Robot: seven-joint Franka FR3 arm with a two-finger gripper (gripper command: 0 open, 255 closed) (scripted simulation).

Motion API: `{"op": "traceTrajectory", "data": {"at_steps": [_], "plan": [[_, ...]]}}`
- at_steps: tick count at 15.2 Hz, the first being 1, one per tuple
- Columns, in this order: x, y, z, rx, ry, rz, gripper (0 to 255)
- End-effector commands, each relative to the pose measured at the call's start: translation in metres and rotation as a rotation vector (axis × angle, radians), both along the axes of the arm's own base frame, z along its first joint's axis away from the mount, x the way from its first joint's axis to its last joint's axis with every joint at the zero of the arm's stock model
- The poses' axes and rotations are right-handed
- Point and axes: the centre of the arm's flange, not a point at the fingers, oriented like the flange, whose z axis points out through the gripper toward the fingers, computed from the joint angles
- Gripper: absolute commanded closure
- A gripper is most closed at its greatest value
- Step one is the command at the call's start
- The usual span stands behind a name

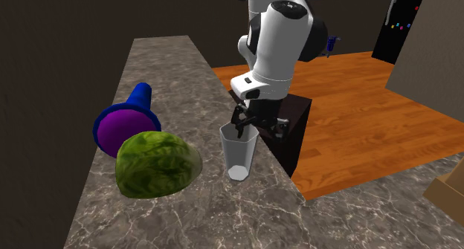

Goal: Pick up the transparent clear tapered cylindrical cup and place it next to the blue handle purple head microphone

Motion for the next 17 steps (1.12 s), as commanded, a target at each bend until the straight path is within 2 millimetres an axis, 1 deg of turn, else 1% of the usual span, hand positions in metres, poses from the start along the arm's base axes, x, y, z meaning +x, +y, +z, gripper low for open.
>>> {"op": "traceTrajectory", "data": {"at_steps": [1,5,6,15,17], "plan": [[0.0,0.0,0.0,0.0,0.0,0.0,0],[0.0,0.0,0.0,0.0,0.0,0.0,0],[0.0,0.0,0.0,0.0,0.0,0.0,255],[0.0,0.0,0.0,0.0,0.0,0.0,255],[0.0,0.0,0.01,0.0,0.0,0.0,255]]}}
